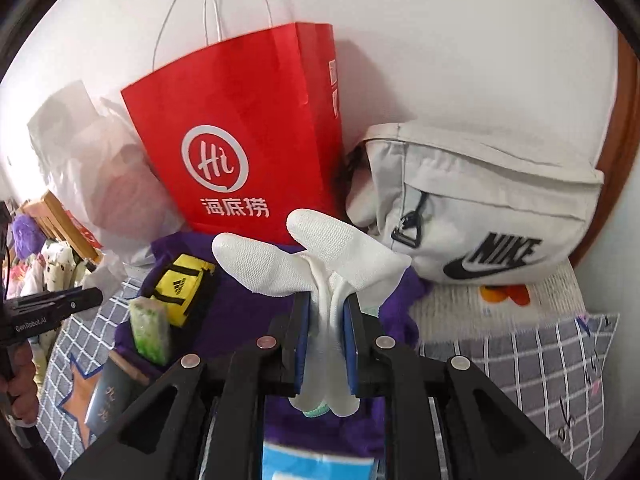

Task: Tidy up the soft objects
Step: 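Carry the gloves and wipe onto the purple towel and open both tools, then withdraw both tools from the towel and move the right tool to the mesh bag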

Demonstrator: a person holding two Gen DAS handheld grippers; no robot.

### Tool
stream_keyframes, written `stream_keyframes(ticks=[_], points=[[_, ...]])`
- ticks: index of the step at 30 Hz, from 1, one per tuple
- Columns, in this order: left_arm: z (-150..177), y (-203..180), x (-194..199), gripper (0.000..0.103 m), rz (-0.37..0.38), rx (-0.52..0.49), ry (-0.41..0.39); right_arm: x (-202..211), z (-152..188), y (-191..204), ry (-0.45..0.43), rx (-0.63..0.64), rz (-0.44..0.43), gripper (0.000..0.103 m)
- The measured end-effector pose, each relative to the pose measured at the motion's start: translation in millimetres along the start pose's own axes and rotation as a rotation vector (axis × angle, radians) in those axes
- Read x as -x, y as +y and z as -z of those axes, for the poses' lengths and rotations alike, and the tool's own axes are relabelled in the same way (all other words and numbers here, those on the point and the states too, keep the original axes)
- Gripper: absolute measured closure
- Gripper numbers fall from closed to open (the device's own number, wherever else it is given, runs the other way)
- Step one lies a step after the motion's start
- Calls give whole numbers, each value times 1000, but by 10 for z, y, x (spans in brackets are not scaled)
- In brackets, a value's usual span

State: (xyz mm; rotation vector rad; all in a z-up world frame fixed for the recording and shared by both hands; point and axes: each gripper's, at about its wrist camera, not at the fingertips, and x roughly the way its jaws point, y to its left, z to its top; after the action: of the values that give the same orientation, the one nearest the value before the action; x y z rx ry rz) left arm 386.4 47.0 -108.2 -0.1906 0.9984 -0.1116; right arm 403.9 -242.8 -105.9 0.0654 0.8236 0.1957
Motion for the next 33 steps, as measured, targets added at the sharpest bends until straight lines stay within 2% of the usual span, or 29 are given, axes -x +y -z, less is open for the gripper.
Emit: stream_keyframes(ticks=[5, 11, 20, 22, 24, 29, 33], points=[[-143, -32, -265, 78, 12, -3, 20, -289, 26, -112, 27, -11, 1, 87], [-249, -4, -606, 78, 14, 18, 59, -573, 69, -272, 103, -12, 18, 86], [-226, 27, -888, 76, 24, 28, 107, -943, 153, -243, 182, -31, -85, 82], [-215, 17, -911, 76, 35, 25, 114, -983, 168, -237, 185, -33, -103, 74], [-212, 11, -925, 76, 36, 24, 117, -981, 167, -239, 177, -34, -105, 57], [-213, 36, -972, 72, 52, 36, 129, -836, 119, -233, 133, -30, -127, 32], [-218, 15, -1035, 57, 54, 38, 148, -790, 96, -228, 124, -23, -132, 29]])
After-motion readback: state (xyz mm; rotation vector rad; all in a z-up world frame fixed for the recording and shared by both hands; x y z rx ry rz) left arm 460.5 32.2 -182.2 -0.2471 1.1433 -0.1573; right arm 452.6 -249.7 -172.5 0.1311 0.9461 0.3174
